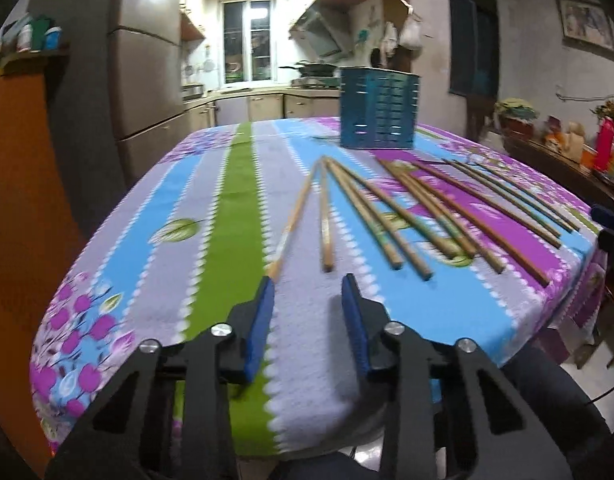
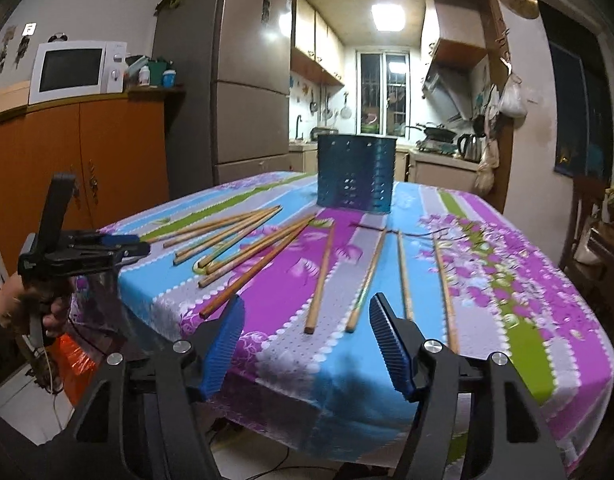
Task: Organize utensils
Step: 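Lower the left gripper and close on a wooden chopstick while the right gripper grasps another, then carry both chopsticks over the teal holder and open both grippers to drop them in, then return the left gripper to the chopsticks and close on one while the right gripper grasps another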
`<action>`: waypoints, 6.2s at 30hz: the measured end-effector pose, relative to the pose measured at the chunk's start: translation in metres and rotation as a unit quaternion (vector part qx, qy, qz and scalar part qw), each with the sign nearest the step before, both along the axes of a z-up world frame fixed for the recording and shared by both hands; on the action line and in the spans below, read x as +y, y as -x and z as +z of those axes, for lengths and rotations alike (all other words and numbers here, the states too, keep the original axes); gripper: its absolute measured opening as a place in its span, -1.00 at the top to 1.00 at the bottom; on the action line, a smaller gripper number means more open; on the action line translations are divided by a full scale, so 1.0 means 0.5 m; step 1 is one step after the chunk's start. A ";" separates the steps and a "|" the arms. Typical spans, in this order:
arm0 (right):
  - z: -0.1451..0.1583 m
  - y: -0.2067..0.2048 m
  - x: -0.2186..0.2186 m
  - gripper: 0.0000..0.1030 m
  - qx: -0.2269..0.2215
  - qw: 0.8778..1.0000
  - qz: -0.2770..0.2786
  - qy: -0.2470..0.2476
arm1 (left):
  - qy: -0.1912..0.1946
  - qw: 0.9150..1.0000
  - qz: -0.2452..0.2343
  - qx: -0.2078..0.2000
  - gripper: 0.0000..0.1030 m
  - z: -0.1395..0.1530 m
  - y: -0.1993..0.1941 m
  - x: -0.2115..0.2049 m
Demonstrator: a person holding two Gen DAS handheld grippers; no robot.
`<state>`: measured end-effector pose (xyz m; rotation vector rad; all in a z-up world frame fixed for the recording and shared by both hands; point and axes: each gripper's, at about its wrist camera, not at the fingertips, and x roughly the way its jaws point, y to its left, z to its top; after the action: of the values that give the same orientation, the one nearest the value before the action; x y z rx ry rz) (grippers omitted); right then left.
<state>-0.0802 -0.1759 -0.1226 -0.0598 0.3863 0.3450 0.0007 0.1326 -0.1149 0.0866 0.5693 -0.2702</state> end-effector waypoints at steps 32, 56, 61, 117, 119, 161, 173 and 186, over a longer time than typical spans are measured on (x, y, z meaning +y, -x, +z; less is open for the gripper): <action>-0.049 -0.068 0.031 0.44 0.032 0.999 -0.006 0.026 | 0.004 0.999 0.010 -0.031 0.54 -0.024 -0.056 -0.050; -0.004 -0.035 0.012 0.83 -0.012 0.999 -0.026 -0.016 | 0.004 0.997 0.032 -0.072 0.90 0.000 -0.008 -0.064; 0.060 -0.015 0.000 0.84 -0.055 0.998 -0.027 -0.011 | 0.012 0.994 0.028 -0.109 0.90 0.065 0.021 -0.064; 0.609 -0.446 -0.055 0.85 -0.151 0.987 0.036 -0.031 | 0.013 0.982 -0.054 -0.179 0.90 0.594 -0.238 -0.235; 0.622 -0.471 -0.057 0.85 -0.153 0.987 0.031 -0.032 | 0.018 0.981 -0.054 -0.183 0.90 0.605 -0.256 -0.242; 0.517 -0.727 -0.045 0.85 -0.096 0.995 0.007 -0.038 | 0.034 0.988 -0.036 -0.143 0.90 0.523 -0.494 -0.323; 0.548 -0.668 -0.048 0.74 -0.111 0.993 0.001 -0.039 | 0.037 0.988 -0.032 -0.144 0.89 0.525 -0.475 -0.313; 0.364 -0.187 -0.110 0.17 -0.134 0.989 0.010 -0.057 | 0.031 0.983 -0.043 -0.174 0.20 0.339 -0.094 -0.207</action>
<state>0.0134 -0.2311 0.0592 0.0017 0.1006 0.3721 0.0478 0.0293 0.0547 0.0967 0.2093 -0.3480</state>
